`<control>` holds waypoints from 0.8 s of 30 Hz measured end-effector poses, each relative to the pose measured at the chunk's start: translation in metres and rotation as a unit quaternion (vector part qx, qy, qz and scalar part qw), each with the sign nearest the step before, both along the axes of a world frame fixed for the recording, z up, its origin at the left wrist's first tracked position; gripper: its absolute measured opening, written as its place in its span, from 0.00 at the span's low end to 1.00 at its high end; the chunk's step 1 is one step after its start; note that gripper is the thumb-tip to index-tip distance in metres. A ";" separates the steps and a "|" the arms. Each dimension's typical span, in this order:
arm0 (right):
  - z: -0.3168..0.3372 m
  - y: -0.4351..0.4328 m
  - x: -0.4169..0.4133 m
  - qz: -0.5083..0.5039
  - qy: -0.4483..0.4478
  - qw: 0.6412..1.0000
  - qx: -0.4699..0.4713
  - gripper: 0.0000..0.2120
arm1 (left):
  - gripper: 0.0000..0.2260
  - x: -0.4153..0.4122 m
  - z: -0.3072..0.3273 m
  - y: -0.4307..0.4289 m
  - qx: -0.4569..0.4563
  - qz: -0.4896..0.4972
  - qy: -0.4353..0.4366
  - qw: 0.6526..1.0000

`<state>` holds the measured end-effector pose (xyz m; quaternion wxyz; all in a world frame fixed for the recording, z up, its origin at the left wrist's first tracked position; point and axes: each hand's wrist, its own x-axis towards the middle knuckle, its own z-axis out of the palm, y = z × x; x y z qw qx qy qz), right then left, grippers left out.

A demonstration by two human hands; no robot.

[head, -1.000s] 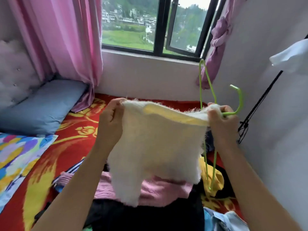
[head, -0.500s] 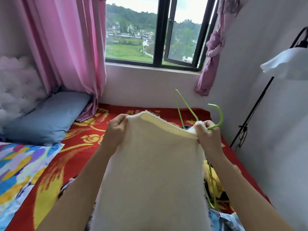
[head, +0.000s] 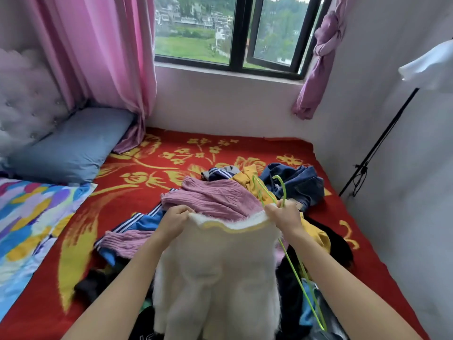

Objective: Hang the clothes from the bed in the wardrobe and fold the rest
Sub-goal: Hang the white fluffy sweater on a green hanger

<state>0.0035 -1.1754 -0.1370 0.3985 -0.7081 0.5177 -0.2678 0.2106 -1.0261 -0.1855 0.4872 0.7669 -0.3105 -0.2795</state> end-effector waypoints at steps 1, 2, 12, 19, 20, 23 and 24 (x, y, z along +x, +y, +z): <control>-0.005 0.002 0.001 0.003 0.002 1.000 0.007 0.17 | 0.11 -0.003 -0.007 0.002 0.018 0.009 0.000 1.000; -0.008 0.005 0.002 0.009 0.001 1.000 0.012 0.16 | 0.11 -0.007 -0.014 0.005 0.034 0.017 -0.001 0.999; -0.019 0.006 0.011 0.054 -0.008 0.998 -0.008 0.17 | 0.36 -0.066 -0.019 0.033 0.099 0.055 -0.090 0.989; -0.028 0.003 0.021 0.087 -0.007 0.996 -0.016 0.17 | 0.06 -0.063 -0.026 0.035 0.099 0.131 -0.119 0.979; -0.029 0.002 0.022 0.086 0.001 0.996 -0.025 0.17 | 0.06 -0.060 -0.026 0.033 0.097 0.130 -0.116 0.980; -0.034 -0.004 0.026 0.105 0.017 0.993 -0.043 0.19 | 0.11 -0.048 -0.028 0.028 0.028 0.160 -0.022 0.986; -0.035 -0.008 0.026 0.119 0.029 0.991 -0.051 0.20 | 0.12 -0.044 -0.027 0.026 0.000 0.168 0.012 0.986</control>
